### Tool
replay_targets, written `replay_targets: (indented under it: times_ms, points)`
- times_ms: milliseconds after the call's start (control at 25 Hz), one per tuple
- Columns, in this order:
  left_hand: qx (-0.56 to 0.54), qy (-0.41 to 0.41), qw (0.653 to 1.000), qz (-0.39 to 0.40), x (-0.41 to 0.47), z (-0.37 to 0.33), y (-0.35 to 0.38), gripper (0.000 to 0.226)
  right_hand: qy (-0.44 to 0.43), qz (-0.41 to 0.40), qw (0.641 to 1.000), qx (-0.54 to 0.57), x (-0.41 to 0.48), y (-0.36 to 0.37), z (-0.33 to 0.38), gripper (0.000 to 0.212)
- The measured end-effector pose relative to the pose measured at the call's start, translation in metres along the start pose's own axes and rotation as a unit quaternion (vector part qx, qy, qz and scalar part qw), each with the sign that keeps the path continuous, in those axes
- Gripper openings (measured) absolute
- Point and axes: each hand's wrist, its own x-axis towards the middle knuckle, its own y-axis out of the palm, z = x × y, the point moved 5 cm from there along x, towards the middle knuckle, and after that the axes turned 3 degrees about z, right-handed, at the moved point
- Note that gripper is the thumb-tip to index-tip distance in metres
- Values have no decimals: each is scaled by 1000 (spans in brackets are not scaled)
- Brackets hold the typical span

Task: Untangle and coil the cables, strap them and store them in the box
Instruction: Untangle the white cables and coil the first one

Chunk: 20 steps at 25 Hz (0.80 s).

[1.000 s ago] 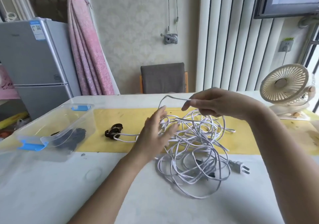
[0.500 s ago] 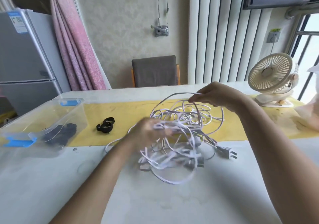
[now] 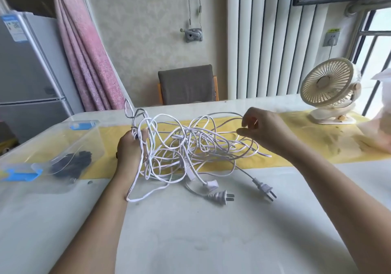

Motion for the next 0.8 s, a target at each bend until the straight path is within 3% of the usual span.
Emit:
replay_targets:
  times_ms: [160,280,360,400,520,680,800]
  points:
    - [-1,-1,1000,6,2,6,5,41,-38,100,994,19,-26,22,19,18]
    - [25,3,1000,-9,7,11,4,30,-22,144,985,-97,-28,58,12,14]
    - [35,12,999,-23,11,12,3,15,-3,128,980,-150,-24,68,5,11]
    - [21,12,999,-27,14,14,2,17,6,115,979,-167,-23,68,2,11]
    - [-77,75,992,-72,15,8,-6,52,12,99,968,-230,-23,70,0,16]
    - [-126,206,955,-172,-4,-24,-34,66,18,89,965,-246,-24,70,3,18]
    - [-82,307,939,-133,-19,-48,-39,82,38,82,960,-266,-18,61,-1,15]
